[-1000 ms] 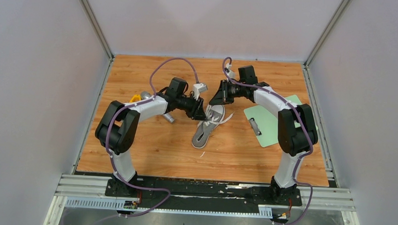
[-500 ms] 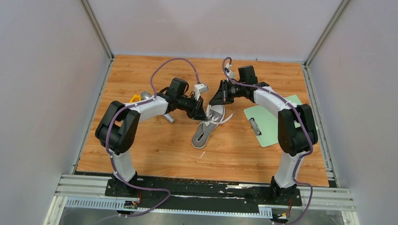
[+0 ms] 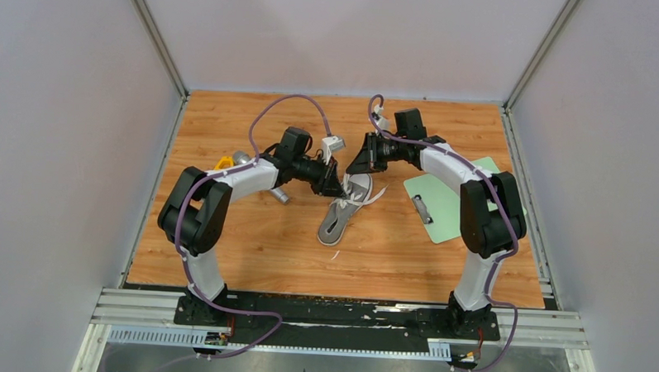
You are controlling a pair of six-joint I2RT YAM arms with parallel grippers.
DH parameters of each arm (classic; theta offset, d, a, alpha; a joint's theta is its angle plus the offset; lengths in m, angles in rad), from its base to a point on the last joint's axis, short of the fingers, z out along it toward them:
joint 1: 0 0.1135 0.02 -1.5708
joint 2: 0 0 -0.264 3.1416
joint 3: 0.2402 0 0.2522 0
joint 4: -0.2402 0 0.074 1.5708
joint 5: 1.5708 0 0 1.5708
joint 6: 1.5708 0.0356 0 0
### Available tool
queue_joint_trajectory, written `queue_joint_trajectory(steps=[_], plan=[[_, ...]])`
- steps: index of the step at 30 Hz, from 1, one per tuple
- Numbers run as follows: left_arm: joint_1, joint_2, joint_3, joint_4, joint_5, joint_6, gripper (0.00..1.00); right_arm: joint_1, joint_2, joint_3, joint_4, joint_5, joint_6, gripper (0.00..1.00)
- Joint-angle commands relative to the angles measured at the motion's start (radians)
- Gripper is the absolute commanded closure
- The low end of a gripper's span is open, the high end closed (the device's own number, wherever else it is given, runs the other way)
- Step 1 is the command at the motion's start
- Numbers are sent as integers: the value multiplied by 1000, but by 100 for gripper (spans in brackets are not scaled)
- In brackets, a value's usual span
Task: Tie the shoes
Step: Wrap the shoelace around the shoelace.
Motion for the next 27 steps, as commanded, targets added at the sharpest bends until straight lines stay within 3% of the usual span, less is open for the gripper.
queue_joint_trajectory(steps=[1,5,8,12,16,27], plan=[[-1,-26,-4,6,13,17,82,-7,-32,6,19,-11,-23,100],[13,-25,-15,1,12,23,94,-13,-40,11,-12,10,-62,99],[23,-21,-21,8,10,21,96,-46,-68,8,-105,83,-111,81],[25,-13,-37,39,21,4,97,-111,-89,-25,-288,154,-115,70],[26,-13,-56,44,28,1,98,-130,-71,-30,-408,292,-80,70],[25,-48,-78,27,19,43,98,-35,62,70,-426,717,165,73]])
